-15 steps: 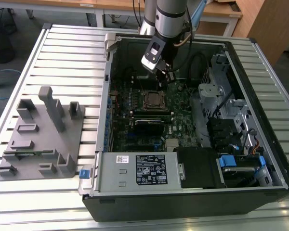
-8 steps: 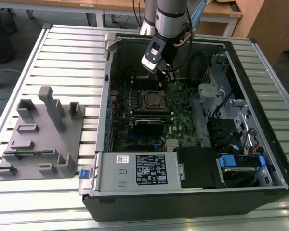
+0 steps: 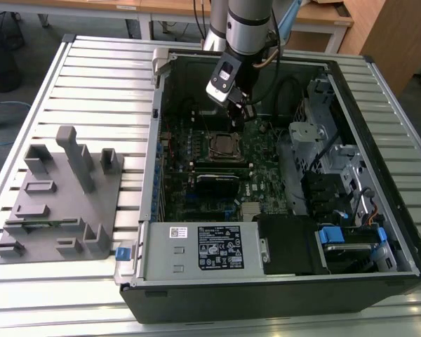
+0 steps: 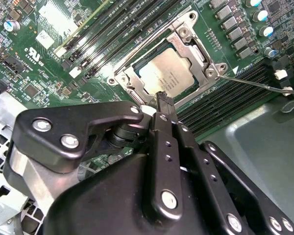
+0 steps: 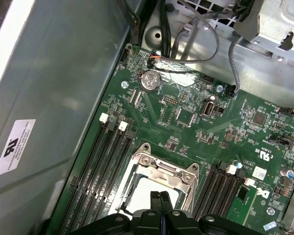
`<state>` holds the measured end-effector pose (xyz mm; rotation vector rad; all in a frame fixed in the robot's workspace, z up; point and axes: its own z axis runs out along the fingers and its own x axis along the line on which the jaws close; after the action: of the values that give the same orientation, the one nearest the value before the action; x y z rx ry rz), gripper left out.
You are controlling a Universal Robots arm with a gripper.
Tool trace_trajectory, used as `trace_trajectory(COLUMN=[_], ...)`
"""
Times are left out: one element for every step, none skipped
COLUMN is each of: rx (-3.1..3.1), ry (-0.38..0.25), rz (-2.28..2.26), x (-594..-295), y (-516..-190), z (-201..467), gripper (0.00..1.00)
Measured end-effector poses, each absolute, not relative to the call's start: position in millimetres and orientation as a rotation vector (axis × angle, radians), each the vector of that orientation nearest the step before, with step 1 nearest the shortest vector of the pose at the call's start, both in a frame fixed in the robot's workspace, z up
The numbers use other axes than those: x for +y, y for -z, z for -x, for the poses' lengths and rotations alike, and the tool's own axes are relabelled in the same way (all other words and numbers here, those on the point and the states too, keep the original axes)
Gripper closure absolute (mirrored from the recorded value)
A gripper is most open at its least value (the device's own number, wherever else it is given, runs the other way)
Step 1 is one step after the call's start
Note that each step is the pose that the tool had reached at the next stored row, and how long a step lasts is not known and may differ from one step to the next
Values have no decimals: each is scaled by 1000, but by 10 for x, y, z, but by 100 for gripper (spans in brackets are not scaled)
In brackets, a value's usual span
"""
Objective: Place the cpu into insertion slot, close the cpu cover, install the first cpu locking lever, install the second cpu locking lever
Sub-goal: 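Close the cpu cover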
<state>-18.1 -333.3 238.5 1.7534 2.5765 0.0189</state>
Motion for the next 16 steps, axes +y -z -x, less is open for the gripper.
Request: trace_trajectory(rx=[2581, 2587, 2594, 2602, 2608, 2612, 2615, 2616, 2618, 2618, 2618, 2618, 2618, 2618, 2618, 2618], ry=[-19, -19, -19, -20, -20, -20, -20, -20, -20, -20, -20, -20, -20, -20, -20, -20], rz=[-1747, -1739, -1728, -1716, -1706, -1700, -1696, -1694, -1692, -1691, -1691, -1691, -1691, -1691, -1691, -1691], x=[-3333, -3333, -3333, -3333, -3333, -3333, -3333, -3333, -3333, -3333, -3333, -3333, -3333, -3333, -3333, -3333], y=[-2385, -2385, -2385, -2385, -2385, -2385, -2385, -2385, -2385, -2386, -2385, -2385, -2385, -2385, -2385, -2385], z=[181, 181, 181, 181, 182, 182, 182, 182, 182, 182, 182, 182, 182, 182, 182, 182], gripper=[89, 89, 89, 89, 89, 89, 89, 89, 89, 89, 89, 89, 89, 89, 89, 89])
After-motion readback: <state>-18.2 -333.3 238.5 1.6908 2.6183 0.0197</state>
